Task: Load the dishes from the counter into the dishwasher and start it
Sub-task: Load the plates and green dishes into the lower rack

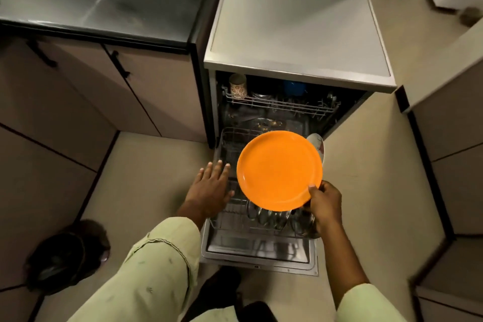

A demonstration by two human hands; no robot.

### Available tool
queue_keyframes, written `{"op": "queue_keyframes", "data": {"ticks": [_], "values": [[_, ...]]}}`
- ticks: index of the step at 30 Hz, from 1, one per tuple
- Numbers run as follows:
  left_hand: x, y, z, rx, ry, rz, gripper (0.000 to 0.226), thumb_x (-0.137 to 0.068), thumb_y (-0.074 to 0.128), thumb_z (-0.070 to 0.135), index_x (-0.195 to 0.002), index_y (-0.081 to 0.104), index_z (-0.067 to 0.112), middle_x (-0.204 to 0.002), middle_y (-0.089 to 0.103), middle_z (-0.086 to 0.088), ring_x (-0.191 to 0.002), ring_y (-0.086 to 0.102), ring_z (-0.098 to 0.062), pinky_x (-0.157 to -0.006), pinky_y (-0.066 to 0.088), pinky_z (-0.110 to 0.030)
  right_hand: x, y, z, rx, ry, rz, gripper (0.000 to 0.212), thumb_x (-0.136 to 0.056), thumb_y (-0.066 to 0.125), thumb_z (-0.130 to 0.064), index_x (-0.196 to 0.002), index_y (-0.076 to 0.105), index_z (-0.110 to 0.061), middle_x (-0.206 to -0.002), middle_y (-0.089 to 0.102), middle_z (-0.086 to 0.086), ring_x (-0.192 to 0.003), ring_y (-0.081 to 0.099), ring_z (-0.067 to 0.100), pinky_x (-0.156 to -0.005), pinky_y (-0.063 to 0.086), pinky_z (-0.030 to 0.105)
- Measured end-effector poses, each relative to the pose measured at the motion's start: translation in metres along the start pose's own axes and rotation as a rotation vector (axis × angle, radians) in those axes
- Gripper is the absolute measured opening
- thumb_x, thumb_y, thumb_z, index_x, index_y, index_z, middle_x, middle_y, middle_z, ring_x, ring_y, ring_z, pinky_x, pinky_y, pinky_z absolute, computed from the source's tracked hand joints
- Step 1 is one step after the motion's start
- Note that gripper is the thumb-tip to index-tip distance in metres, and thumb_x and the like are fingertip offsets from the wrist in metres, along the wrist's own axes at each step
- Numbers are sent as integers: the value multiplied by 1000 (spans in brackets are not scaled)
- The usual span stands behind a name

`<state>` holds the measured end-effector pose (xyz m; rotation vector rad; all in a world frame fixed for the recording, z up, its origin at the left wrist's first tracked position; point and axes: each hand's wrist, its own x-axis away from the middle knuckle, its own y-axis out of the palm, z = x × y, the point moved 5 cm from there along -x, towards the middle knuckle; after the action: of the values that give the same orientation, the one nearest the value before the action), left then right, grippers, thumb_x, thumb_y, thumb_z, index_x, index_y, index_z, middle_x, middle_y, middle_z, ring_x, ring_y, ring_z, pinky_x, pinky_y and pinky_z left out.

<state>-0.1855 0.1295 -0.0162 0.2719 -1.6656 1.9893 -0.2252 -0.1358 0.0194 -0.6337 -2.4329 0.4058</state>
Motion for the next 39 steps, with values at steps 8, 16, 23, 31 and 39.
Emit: {"op": "queue_keyframes", "data": {"ticks": [8,16,23,31,39], "values": [[-121,48,27,-104,109,-133,76,-102,36,49,-158,-4,15,-166,-6,-10,-153,-6,-30,-123,3,-43,-101,7,17,158,20,92,15,-79,51,-29,-65,55,-23,-68,61,6,-71,59,36,-65,46,40],[-267,142,35,-157,144,-257,72,-104,28,48,-157,-13,20,-164,-17,-7,-151,-16,-26,-123,-6,-42,-257,41,91,239,110,228,8,-94,53,-10,-89,59,-13,-86,66,12,-76,64,34,-71,55,43],[-339,203,63,-149,178,-259,71,-105,29,47,-158,-7,17,-165,-11,-8,-153,-7,-26,-122,-1,-41,-325,51,131,296,172,277,18,-86,53,-8,-77,49,-24,-79,59,5,-78,66,39,-74,57,55],[-400,230,75,-135,141,-293,73,-104,33,48,-158,-6,16,-165,-12,-10,-152,-7,-28,-123,1,-42,-364,51,106,531,-233,323,14,-94,59,-17,-101,63,-7,-79,61,7,-58,42,12,-50,24,7],[-421,267,88,-115,124,-363,76,-103,37,47,-158,-3,12,-165,-10,-11,-153,-4,-27,-124,5,-39,-406,55,107,842,-290,250,31,-99,55,-29,-116,59,-4,-103,69,16,-89,67,36,-80,51,37]]}}
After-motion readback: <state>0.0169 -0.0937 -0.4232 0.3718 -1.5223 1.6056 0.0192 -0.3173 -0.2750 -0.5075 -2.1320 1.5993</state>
